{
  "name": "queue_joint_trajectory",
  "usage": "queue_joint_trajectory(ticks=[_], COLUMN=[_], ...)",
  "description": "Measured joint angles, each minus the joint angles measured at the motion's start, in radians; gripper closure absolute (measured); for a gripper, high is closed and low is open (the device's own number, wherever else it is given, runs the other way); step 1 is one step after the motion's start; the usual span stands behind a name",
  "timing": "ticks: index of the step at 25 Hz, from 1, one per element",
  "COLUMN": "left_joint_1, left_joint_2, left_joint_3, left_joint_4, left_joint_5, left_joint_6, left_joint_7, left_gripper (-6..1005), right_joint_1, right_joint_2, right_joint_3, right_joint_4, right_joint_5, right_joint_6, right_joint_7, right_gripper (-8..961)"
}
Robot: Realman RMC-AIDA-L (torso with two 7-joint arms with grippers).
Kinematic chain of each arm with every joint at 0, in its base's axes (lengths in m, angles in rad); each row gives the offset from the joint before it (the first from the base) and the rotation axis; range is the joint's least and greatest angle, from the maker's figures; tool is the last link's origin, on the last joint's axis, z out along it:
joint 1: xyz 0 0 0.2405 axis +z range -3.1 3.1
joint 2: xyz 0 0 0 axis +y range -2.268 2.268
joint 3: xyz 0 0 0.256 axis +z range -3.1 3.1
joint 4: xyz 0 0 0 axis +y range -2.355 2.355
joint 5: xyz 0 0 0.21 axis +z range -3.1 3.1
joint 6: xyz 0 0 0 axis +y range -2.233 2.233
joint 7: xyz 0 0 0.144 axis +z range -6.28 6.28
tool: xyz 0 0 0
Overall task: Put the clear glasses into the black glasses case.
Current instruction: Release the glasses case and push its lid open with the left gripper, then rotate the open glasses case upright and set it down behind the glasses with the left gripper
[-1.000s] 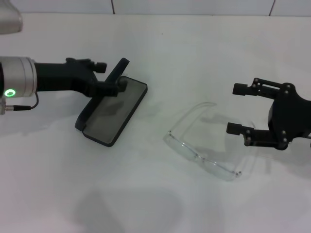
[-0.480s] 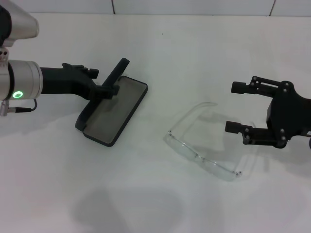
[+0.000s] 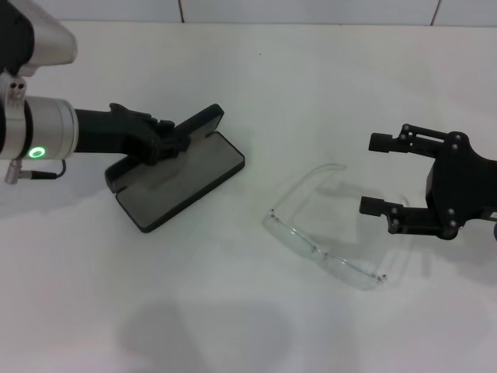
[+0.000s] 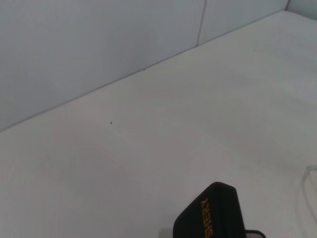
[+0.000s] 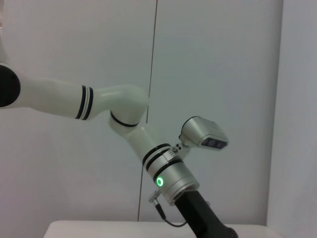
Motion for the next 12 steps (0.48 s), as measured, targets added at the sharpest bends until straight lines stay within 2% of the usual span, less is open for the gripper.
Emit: queue_joint_trajectory(ticks=[7,12], left_joint_1=[-0.002,-0.009], left_joint_2=[-0.001,-0.005], left_joint_3=[0.04,0.079], left_joint_4=[0.067,0.09], left_joint_5=[0.014,-0.028], left_joint_6=[0.001,-0.016], left_joint_7=[0.025,0.165], left_gripper=[715,793], right_joint_1=[-0.007,-0.01], right_joint_2=[0.0,0.0], right_joint_3=[0.0,-0.005], right_joint_4=[0.0,0.001], right_joint_5=[-0.001,-0.003], right_joint_6=[-0.011,-0.023], right_joint_7=[0.0,-0.005], right_gripper=[206,208])
